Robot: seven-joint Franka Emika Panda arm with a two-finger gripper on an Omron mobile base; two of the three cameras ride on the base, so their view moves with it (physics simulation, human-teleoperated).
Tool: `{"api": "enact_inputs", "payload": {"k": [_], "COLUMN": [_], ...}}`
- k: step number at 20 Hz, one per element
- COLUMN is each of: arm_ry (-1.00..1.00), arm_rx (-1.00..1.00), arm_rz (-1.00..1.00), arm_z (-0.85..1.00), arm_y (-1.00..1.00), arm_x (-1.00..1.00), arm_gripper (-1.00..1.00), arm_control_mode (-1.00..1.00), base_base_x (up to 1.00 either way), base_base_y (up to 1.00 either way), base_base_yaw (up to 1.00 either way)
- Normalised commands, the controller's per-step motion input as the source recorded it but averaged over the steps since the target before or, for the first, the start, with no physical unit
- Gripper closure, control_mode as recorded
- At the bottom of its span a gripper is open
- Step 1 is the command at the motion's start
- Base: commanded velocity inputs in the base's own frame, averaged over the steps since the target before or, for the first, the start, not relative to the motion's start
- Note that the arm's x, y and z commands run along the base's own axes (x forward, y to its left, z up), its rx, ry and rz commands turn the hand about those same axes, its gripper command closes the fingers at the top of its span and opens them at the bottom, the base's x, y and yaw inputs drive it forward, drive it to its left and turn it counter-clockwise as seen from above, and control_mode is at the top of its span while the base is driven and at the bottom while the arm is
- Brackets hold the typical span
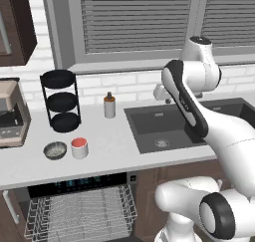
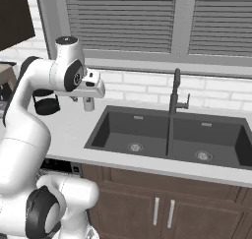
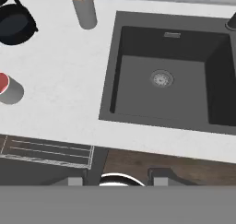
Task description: Pick up the cup and bowl from the counter, place them in the dishwasher, and close the dishwasher door.
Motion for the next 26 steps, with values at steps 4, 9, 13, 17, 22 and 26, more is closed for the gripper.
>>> {"api": "enact_inputs", "payload": {"k": [4,9,13,17,22,26], "arm_ry": [0.08,0.11,0.01,0.06,0.02,0.00], "arm_rx": [0.00,0.00,0.00,0.00,0.00,0.00], "arm_rz": [0.02,0.11,0.31,0.24,0.20,0.07], "arm_z": [-0.05,-0.19,-0.45,-0.53,-0.43,-0.30], "arm_y": [0.21,0.52,0.97,1.00,0.93,0.46], "arm_x": [-0.08,-0.16,0.08,0.14,0.37,0.76], "arm_gripper": [-1.00,-1.00,-1.00,-1.00,-1.00,-1.00], "arm_control_mode": [-1.00,-1.00,-1.00,-1.00,-1.00,-1.00], "base_base_x": [0.00,0.00,0.00,0.00,0.00,0.00], "base_base_y": [0.00,0.00,0.00,0.00,0.00,0.00], "base_base_yaw": [0.00,0.00,0.00,0.00,0.00,0.00]}}
